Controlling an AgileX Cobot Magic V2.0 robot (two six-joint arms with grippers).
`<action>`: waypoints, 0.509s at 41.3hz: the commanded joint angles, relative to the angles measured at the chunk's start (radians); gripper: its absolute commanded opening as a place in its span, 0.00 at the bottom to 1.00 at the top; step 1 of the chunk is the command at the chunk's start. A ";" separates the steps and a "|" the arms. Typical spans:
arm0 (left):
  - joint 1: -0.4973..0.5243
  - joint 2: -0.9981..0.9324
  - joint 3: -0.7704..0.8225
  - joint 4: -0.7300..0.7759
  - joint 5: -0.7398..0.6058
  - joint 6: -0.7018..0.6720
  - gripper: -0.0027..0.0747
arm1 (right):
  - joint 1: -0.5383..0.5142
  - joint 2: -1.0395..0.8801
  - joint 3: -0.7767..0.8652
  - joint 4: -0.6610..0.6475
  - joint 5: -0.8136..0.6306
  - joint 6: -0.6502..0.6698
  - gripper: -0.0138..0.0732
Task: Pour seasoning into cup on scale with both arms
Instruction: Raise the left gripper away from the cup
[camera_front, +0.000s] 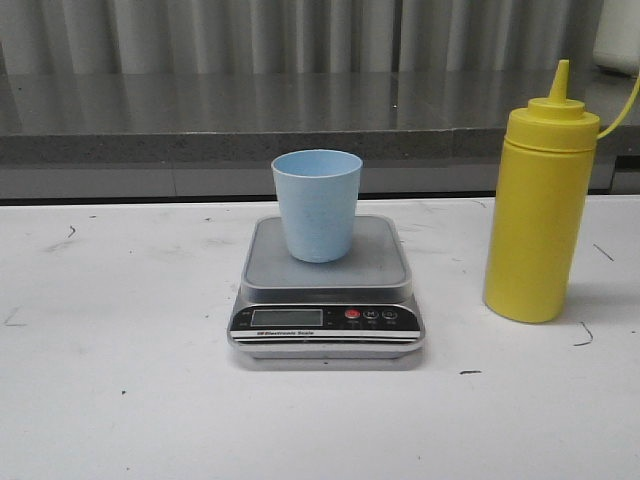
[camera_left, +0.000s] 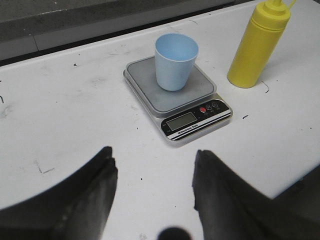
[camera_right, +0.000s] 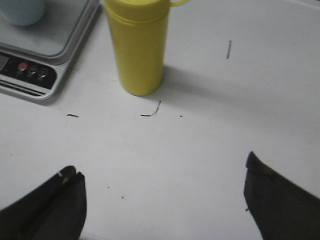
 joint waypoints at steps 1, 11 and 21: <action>-0.006 0.002 -0.028 -0.009 -0.075 0.001 0.49 | 0.032 0.045 -0.070 0.002 -0.068 -0.016 0.92; -0.006 0.002 -0.028 -0.009 -0.075 0.001 0.49 | 0.040 0.104 -0.010 0.159 -0.302 -0.026 0.92; -0.006 0.002 -0.028 -0.009 -0.075 0.001 0.49 | 0.079 0.167 0.244 0.164 -0.763 -0.052 0.92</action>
